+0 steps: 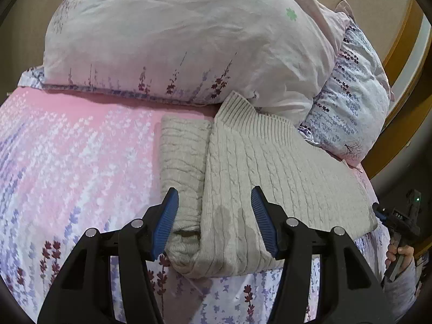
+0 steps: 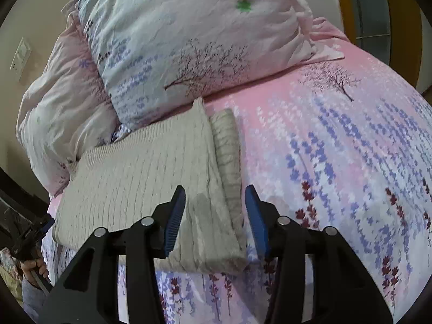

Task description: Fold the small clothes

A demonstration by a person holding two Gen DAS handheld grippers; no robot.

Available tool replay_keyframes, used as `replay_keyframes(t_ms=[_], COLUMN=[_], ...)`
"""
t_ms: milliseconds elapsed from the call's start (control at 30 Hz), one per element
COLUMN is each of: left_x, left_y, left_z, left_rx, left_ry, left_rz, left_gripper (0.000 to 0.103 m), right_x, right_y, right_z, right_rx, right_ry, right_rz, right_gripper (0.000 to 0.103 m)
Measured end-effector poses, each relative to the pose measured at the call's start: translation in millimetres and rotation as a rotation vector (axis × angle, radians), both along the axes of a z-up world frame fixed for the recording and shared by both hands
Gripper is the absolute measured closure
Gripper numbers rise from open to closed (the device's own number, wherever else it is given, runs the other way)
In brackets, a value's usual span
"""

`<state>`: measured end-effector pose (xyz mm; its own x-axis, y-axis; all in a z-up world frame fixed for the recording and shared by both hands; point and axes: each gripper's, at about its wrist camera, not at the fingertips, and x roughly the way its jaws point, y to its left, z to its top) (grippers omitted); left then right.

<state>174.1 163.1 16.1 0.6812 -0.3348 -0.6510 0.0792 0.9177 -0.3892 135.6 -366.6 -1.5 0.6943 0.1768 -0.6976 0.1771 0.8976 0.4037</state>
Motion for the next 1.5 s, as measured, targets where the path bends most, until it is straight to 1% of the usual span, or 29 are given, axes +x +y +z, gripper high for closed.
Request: replay_keyframes(t_ms=[100,167,233,300,367,500,533,567,600,633,667,700,733,800,867,1033,1100,1133,1200,1267,1300,1333,1367,1400,1433,1467,1500], left_x=[-1.9,-7.5,-15.4,-17.7,-13.9,-4.5,-4.9,-4.4,-3.8,-2.8,-1.8,-1.6,-1.0,-2.9,-6.8,-19.1,-17.1,-13.8,-9.2,-8.1,-8.7,-9.7,-11.5,-13.7,-16.6,-18.6,-21.1], left_y=[-3.6,-6.3,-10.9,-17.1,-23.2,-28.2,-28.8,-29.4,-29.8,-29.3,-27.8,-25.0,-22.9,-17.8,-15.5,-4.4,-0.4,0.5,-0.9,-2.4,-2.8,-2.6,-1.1,2.0,5.8,10.5,18.3], left_z=[-1.1,1.6,7.9,10.4,5.7,-8.0,-10.0,-10.9,-11.4,-12.2,-13.4,-14.4,-14.7,-14.5,-11.7,-0.5,-3.8,-7.3,-15.5,-19.5,-19.2,-18.1,-15.7,-13.1,-10.0,-6.5,-2.0], left_rx=[0.006,0.008,0.032,0.077,0.109,0.138,0.146,0.149,0.146,0.132,0.119,0.101,0.089,0.064,0.06,0.036,0.044,0.042,0.039,0.043,0.049,0.048,0.031,0.019,0.003,-0.015,-0.048], left_ry=[-0.001,-0.024,-0.07,-0.086,-0.055,0.01,0.011,0.01,0.014,0.022,0.032,0.035,0.036,0.041,0.036,-0.005,0.001,0.015,0.039,0.041,0.036,0.035,0.031,0.022,0.01,-0.003,-0.023], left_rz=[0.0,0.006,0.012,0.0,-0.02,-0.021,-0.02,-0.021,-0.027,-0.034,-0.034,-0.031,-0.031,-0.03,-0.037,-0.049,-0.047,-0.046,-0.043,-0.043,-0.044,-0.047,-0.05,-0.042,-0.034,-0.022,-0.001], left_gripper=[0.046,0.046,0.046,0.046,0.046,0.046,0.048,0.055,0.06,0.073,0.081,0.084,0.092,0.095,0.096,0.096,0.096,0.096,0.096,0.095,0.095,0.095,0.094,0.094,0.092,0.083,0.074], right_x=[-0.7,-1.1,-2.4,-2.8,-2.8,-2.4,-2.2,-2.1,-2.3,-2.7,-3.6,-4.7,-6.0,-8.9,-14.3,-31.0,-30.8,-27.5,-21.0,-18.3,-17.6,-16.6,-16.2,-16.4,-17.7,-19.7,-20.6], right_y=[6.0,10.1,11.8,12.7,13.7,14.9,15.7,17.0,18.0,19.5,19.9,19.6,18.9,19.1,20.6,21.3,22.1,22.5,24.1,28.1,29.9,31.0,31.2,30.9,31.8,33.8,35.6], right_z=[-3.2,-5.1,-5.4,-5.7,-6.1,-7.1,-7.5,-7.7,-8.0,-8.0,-7.2,-6.1,-4.5,-0.8,5.0,12.8,6.6,-0.2,-13.1,-14.7,-12.9,-10.3,-7.5,-4.8,0.5,5.8,11.4], right_rx=[-0.012,-0.03,-0.043,-0.047,-0.055,-0.063,-0.072,-0.085,-0.099,-0.121,-0.126,-0.122,-0.118,-0.114,-0.111,-0.088,-0.1,-0.112,-0.124,-0.151,-0.163,-0.165,-0.163,-0.166,-0.184,-0.204,-0.219], right_ry=[0.015,0.022,0.02,0.018,0.018,0.019,0.02,0.019,0.019,0.017,0.009,-0.001,-0.009,-0.029,-0.054,-0.089,-0.062,-0.032,0.024,0.03,0.031,0.033,0.031,0.026,0.011,-0.011,-0.038], right_rz=[0.029,0.033,0.028,0.028,0.029,0.032,0.035,0.039,0.041,0.045,0.046,0.045,0.039,0.034,0.033,0.015,0.008,0.004,0.001,0.0,0.003,0.007,0.003,-0.005,-0.028,-0.048,-0.058], right_gripper=[0.064,0.065,0.067,0.068,0.068,0.068,0.068,0.073,0.082,0.084,0.088,0.09,0.092,0.094,0.095,0.095,0.095,0.095,0.093,0.091,0.085,0.082,0.077,0.069,0.064,0.055,0.051])
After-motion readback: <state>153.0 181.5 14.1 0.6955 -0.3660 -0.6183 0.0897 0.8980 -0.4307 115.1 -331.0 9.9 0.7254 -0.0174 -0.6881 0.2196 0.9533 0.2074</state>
